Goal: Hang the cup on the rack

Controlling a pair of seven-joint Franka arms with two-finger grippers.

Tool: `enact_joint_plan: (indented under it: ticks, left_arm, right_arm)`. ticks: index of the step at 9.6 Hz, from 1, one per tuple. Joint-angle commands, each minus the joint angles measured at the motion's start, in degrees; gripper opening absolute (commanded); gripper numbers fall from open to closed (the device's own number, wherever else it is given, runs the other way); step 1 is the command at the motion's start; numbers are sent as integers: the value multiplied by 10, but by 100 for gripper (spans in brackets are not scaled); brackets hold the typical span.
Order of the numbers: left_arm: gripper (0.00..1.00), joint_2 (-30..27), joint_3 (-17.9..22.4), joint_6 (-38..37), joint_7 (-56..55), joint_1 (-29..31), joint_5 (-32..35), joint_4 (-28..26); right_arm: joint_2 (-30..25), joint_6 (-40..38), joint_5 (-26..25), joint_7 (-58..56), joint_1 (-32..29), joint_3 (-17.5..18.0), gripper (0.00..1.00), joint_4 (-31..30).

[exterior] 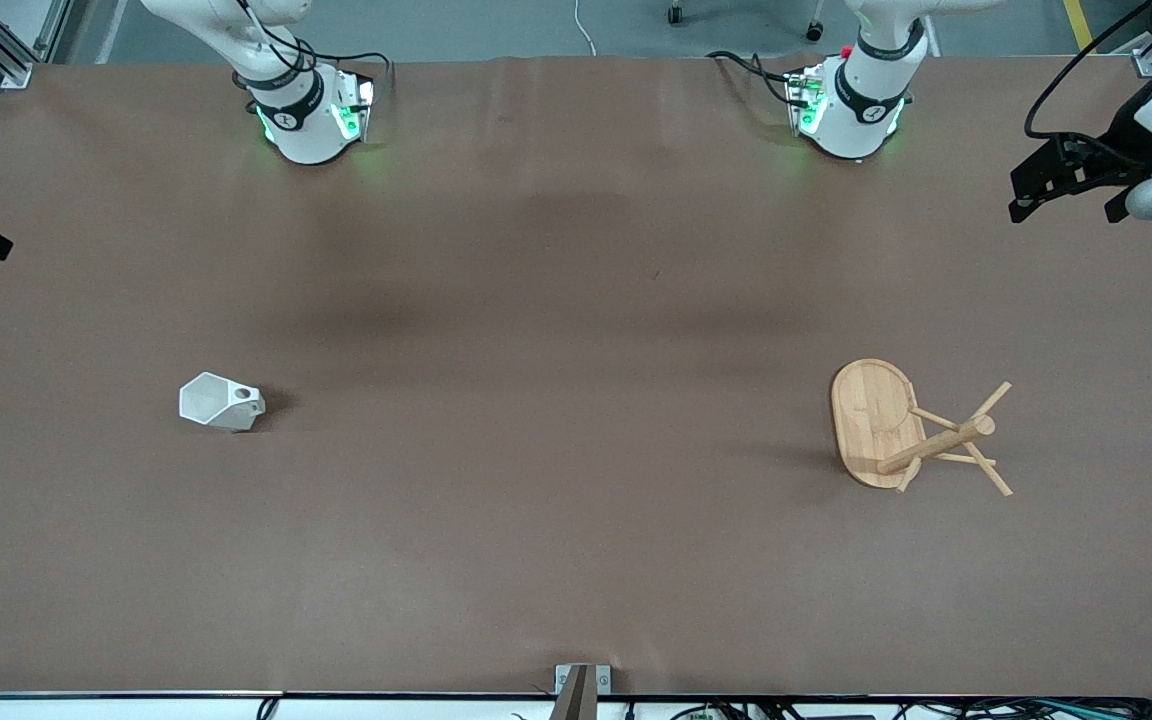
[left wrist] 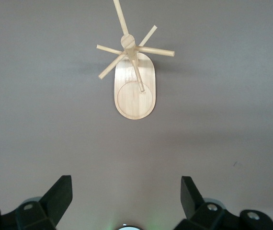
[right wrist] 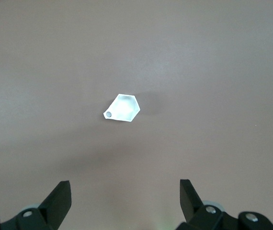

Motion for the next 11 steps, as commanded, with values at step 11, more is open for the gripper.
enact_joint_plan:
  ticks: [11]
  left_arm:
    - [100, 16, 0, -14, 8, 1, 8, -1]
  right_arm:
    - [34, 157, -6, -9, -5, 1, 100, -178]
